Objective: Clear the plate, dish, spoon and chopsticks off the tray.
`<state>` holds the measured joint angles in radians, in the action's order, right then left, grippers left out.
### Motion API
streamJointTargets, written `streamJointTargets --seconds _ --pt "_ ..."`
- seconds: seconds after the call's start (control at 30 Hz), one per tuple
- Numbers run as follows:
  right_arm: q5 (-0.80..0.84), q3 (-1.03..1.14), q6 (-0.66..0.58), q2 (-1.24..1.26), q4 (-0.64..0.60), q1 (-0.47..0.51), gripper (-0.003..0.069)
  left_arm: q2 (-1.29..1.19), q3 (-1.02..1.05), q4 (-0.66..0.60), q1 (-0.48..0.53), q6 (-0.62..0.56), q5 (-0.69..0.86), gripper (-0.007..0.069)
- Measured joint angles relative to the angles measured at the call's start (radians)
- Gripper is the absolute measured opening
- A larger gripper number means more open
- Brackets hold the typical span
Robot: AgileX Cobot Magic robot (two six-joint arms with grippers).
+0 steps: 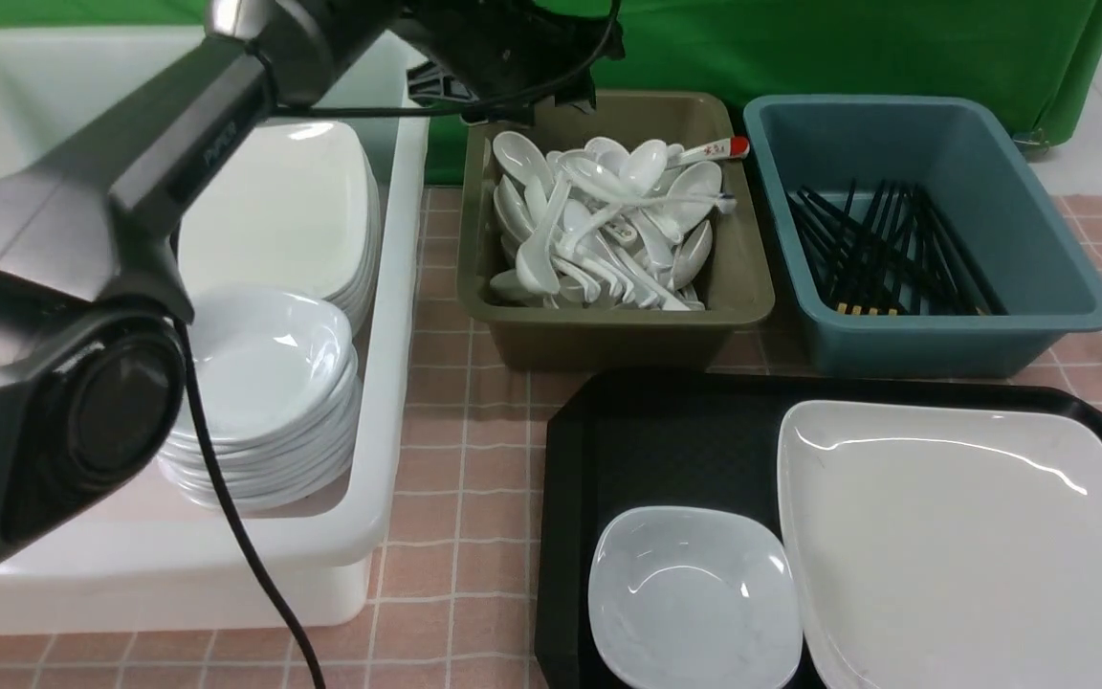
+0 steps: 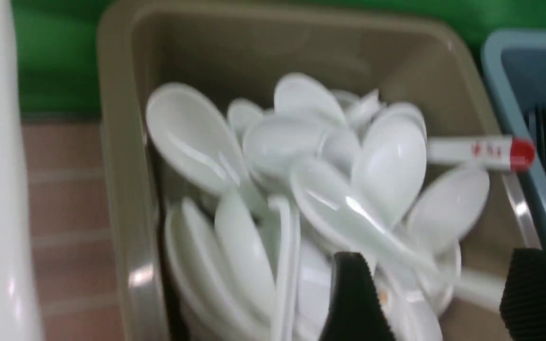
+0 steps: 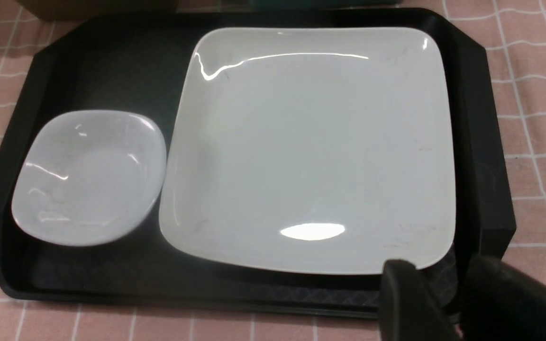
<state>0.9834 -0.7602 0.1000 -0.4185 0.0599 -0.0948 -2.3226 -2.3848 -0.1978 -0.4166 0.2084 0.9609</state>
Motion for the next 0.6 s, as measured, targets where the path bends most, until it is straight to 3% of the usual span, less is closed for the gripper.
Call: streamJointTargets --seconds 0.13,0.17,0.27,0.47,0.6 --pt "0.000 0.000 0.000 0.000 0.000 0.000 0.0240 0.076 -0.031 -0.005 0.000 -0.086 0.195 0.0286" --pt "-0.001 0.000 0.000 0.000 0.000 0.000 0.0240 0.131 -0.024 -0.032 0.000 -0.184 0.228 0.0162" --pt "-0.001 0.000 0.000 0.000 0.001 0.000 0.0240 0.243 0.089 -0.127 -0.012 -0.297 0.236 0.0029" --pt "-0.001 0.000 0.000 0.000 0.000 0.000 0.0240 0.417 0.530 -0.183 -0.104 -0.448 0.254 0.0000" --pt "-0.001 0.000 0.000 0.000 0.000 0.000 0.0240 0.439 0.710 -0.185 -0.170 -0.523 0.267 0.0008"
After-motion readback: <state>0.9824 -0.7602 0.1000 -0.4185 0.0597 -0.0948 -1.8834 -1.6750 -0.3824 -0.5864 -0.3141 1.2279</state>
